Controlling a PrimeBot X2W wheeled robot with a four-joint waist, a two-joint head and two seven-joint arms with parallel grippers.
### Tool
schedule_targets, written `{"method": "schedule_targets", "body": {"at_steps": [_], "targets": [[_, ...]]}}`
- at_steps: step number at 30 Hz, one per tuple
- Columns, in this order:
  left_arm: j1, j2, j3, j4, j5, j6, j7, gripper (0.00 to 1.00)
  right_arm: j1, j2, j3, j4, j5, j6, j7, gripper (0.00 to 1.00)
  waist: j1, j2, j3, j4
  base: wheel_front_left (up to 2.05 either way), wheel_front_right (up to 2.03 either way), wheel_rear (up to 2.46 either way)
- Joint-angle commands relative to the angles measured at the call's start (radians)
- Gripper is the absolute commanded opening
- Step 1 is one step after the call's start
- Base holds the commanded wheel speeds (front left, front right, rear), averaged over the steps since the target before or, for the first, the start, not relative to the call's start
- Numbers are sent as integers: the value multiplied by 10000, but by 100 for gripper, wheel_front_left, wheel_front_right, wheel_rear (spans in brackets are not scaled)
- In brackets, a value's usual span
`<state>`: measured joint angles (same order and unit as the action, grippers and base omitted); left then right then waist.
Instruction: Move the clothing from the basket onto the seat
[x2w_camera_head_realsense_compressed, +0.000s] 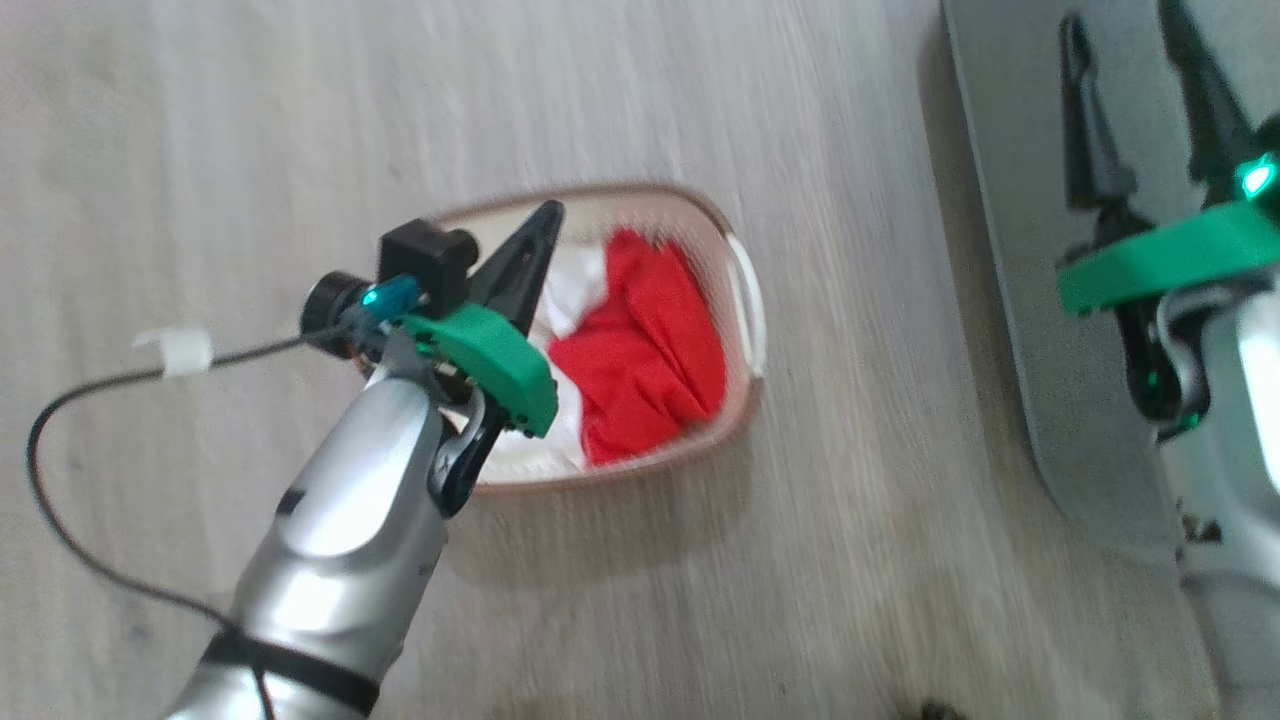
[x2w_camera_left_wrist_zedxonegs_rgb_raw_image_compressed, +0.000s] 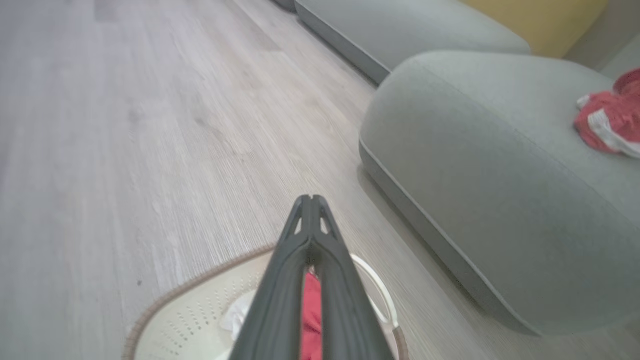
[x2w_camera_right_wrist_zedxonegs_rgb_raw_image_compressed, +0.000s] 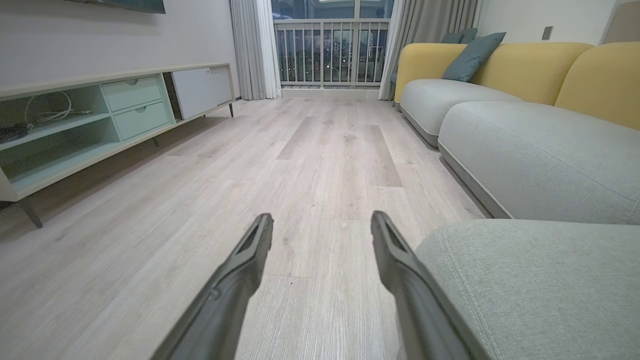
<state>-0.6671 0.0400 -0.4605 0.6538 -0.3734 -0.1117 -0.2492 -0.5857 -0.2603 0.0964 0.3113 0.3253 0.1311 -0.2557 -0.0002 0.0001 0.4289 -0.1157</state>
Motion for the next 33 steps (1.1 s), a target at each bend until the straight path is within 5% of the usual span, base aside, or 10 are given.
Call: {"method": "schedule_targets", "body": {"at_steps": [1, 3, 21, 33], "targets": [[165, 106, 451, -511, 145, 100, -125, 0, 218, -144, 30, -238, -72, -4, -61, 100, 2, -1, -1165, 838, 0, 0, 0], [607, 105, 839, -1046, 405, 157, -125, 100, 510, -143, -15, -145, -69, -4, -61, 100, 2, -1, -1567, 1018, 0, 0, 0], [3715, 187, 4173, -2762, 2037, 390, -126, 100, 2764, 425, -398, 34, -31, -4, -61, 100, 2, -1, -4143, 1178, 0, 0, 0], [4651, 134, 5122, -3134, 2370, 505, -126, 100, 3432, 480, -595, 61, -30, -4, -61, 100, 2, -1, -4383, 938, 0, 0, 0]]}}
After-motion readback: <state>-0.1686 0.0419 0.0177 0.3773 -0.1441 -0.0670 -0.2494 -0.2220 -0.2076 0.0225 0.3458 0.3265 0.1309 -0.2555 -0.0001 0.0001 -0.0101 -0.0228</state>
